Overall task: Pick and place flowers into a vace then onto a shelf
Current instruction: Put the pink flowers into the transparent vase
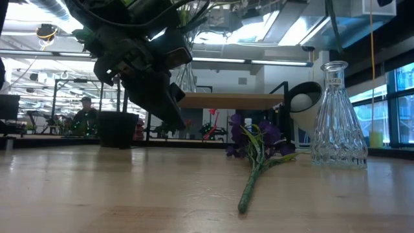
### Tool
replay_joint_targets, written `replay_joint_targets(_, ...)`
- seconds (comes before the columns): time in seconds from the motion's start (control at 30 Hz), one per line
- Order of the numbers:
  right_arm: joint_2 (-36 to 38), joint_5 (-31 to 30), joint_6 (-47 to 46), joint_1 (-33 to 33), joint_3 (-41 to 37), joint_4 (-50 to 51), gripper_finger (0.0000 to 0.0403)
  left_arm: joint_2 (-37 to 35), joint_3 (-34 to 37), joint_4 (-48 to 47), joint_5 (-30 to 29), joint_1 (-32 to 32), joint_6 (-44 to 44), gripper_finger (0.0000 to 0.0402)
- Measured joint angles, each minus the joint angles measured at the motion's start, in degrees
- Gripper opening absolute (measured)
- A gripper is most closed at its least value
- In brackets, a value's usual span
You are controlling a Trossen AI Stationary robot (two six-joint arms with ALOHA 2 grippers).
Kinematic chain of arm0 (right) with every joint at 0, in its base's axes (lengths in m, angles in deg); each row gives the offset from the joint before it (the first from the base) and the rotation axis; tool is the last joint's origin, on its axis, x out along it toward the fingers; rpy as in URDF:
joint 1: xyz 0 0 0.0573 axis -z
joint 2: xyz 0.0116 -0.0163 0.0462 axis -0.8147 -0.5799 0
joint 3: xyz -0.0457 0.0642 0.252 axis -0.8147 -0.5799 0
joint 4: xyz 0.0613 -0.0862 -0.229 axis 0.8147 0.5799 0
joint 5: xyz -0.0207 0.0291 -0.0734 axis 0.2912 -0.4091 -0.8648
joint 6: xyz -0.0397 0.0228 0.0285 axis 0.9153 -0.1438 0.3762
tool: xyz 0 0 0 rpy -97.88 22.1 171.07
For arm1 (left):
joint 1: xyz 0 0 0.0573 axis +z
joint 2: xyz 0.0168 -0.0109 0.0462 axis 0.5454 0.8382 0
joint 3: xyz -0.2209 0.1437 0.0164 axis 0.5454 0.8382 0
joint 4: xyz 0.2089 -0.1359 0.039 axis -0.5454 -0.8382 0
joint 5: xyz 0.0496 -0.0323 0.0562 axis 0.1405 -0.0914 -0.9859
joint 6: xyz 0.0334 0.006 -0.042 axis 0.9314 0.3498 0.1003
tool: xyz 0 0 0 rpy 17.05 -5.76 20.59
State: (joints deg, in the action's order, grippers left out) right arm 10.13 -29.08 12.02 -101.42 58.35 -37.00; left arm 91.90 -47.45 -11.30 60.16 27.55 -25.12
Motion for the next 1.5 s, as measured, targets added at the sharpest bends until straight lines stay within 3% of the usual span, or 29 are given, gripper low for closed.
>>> replay_joint_targets(0.77,-6.98,-0.48,-2.14,2.44,0.02,0.33,0.0009,0.00,0.00,0.01,0.00,0.00,-0.05,0.0006)
replay_joint_targets(1.5,-16.57,0.08,-18.20,2.44,0.04,4.94,0.0009,0.00,0.00,-0.34,0.00,0.00,-0.01,0.0006)
